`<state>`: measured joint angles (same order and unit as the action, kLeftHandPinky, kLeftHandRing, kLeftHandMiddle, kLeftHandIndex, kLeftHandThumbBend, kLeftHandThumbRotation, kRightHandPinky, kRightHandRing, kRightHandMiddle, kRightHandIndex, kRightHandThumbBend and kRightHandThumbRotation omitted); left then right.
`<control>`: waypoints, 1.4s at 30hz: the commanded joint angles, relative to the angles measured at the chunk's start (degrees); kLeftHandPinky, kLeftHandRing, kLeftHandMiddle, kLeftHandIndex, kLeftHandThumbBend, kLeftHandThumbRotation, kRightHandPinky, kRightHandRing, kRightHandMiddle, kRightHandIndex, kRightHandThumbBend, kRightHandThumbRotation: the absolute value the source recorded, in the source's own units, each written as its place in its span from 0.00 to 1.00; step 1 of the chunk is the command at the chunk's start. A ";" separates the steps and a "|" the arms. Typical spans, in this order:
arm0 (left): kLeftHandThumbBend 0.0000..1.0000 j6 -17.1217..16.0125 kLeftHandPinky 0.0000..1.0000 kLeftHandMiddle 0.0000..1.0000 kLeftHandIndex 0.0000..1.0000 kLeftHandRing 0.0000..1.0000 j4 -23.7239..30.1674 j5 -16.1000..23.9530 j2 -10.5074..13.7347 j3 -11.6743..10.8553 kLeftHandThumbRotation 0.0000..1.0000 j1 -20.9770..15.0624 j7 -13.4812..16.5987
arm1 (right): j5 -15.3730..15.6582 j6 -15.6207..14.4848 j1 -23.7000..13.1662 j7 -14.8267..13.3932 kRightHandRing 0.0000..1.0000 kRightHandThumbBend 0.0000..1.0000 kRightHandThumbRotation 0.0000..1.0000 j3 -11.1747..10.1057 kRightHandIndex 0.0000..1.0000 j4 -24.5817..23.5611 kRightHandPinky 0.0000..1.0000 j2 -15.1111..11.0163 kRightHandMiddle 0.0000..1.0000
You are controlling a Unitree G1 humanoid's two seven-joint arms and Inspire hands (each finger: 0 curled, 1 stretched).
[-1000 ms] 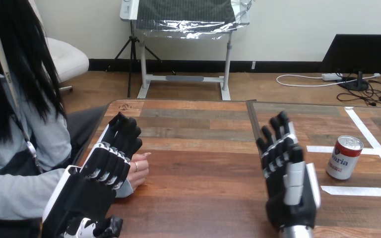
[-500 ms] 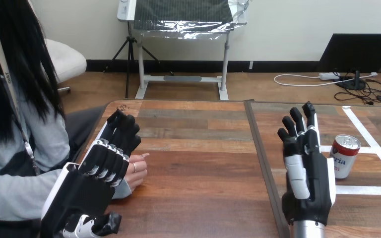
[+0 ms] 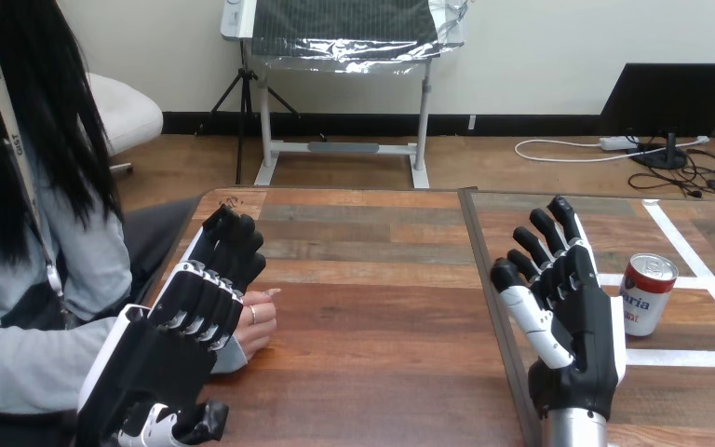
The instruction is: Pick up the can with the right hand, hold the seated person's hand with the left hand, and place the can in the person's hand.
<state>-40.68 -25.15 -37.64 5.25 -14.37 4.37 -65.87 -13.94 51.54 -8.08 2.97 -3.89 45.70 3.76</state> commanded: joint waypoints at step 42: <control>1.00 -3.15 1.00 1.00 1.00 1.00 2.65 2.95 -1.69 0.90 0.44 -2.80 4.01 | 26.79 4.81 -5.63 -19.62 0.90 1.00 0.47 -0.74 0.96 -0.06 0.84 -4.57 0.92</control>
<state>-41.98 -24.78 -35.61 4.57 -14.12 4.37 -63.26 10.31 53.35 -10.36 -14.65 -4.98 47.94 1.14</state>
